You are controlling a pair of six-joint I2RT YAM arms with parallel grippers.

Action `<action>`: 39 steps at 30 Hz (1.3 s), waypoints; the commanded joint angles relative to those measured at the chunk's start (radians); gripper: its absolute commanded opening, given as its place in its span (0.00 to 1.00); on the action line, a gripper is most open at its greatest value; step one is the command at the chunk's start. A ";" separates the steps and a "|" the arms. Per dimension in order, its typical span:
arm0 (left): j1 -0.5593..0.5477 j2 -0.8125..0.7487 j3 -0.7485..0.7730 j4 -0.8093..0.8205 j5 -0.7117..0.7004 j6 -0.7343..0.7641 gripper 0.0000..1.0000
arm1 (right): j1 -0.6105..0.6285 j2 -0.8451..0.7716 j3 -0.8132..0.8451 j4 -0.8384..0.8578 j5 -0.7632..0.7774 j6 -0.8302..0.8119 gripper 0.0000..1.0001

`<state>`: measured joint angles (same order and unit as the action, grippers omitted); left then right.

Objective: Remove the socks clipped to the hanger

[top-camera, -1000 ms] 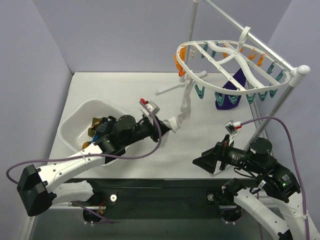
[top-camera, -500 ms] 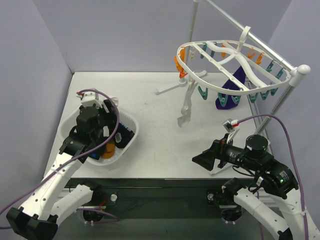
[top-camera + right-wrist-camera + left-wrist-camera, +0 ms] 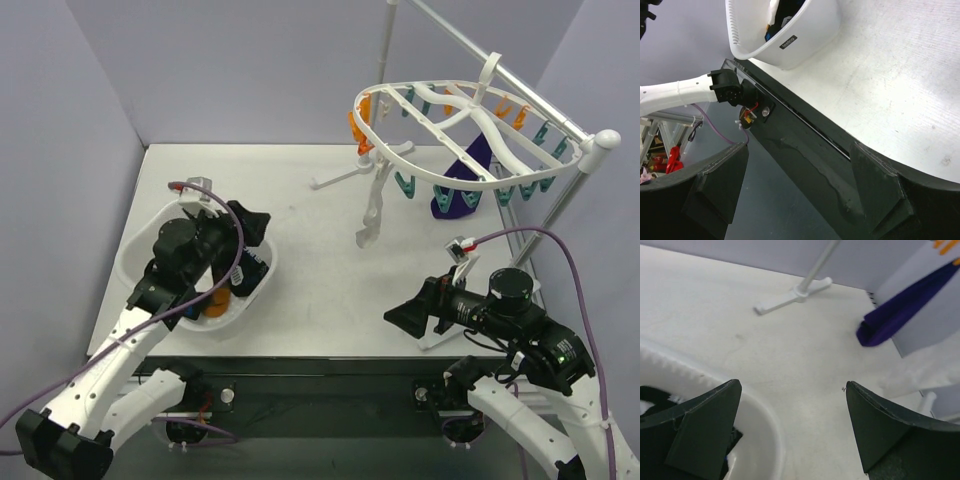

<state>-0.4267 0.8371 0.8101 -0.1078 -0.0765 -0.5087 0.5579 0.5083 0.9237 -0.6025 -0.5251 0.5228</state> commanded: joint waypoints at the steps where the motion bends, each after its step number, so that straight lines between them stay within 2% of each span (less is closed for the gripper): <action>1: -0.125 0.087 -0.017 0.367 0.277 -0.016 0.97 | 0.004 -0.008 0.006 0.017 0.040 0.005 0.85; 2: -0.167 0.112 0.013 0.379 0.265 0.013 0.97 | 0.005 -0.010 0.007 0.015 0.051 0.006 0.85; 3: -0.260 0.140 0.033 0.390 0.250 0.088 0.97 | 0.004 -0.013 0.007 0.012 0.059 0.006 0.85; 7: -0.429 0.302 0.138 0.395 0.155 0.246 0.97 | 0.000 -0.019 0.015 0.004 0.074 0.009 0.85; 10: -0.495 0.370 0.156 0.470 0.037 0.305 0.97 | 0.002 -0.027 0.024 -0.008 0.080 0.013 0.85; 14: -0.514 0.437 0.195 0.534 -0.061 0.323 0.97 | 0.002 -0.034 0.038 -0.023 0.092 0.009 0.85; 18: -0.514 0.510 0.241 0.606 -0.054 0.311 0.97 | 0.002 -0.028 0.041 -0.026 0.093 0.009 0.85; 22: -0.514 0.574 0.313 0.605 -0.026 0.285 0.97 | 0.002 -0.025 0.038 -0.025 0.097 0.013 0.85; 23: -0.514 0.579 0.333 0.608 -0.013 0.271 0.94 | 0.002 -0.025 0.038 -0.026 0.100 0.014 0.85; 26: -0.514 0.592 0.360 0.622 0.037 0.254 0.69 | 0.002 -0.027 0.038 -0.028 0.108 0.016 0.84; 28: -0.514 0.593 0.370 0.620 0.064 0.239 0.42 | 0.004 -0.027 0.038 -0.029 0.111 0.016 0.84; 30: -0.514 0.591 0.383 0.603 0.076 0.225 0.26 | 0.002 -0.027 0.040 -0.031 0.123 0.014 0.84; 31: -0.514 0.588 0.388 0.596 0.121 0.216 0.14 | 0.002 -0.027 0.040 -0.033 0.132 0.014 0.84; 35: -0.514 0.585 0.408 0.560 0.196 0.133 0.00 | 0.004 -0.022 0.035 -0.037 0.174 0.017 0.84; 39: -0.515 0.579 0.414 0.557 0.289 0.044 0.00 | 0.004 -0.016 0.040 -0.037 0.220 0.026 0.83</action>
<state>-0.9398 1.4345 1.1725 0.4366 0.0895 -0.3599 0.5579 0.4812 0.9352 -0.6514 -0.3679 0.5377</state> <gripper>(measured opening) 0.043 0.838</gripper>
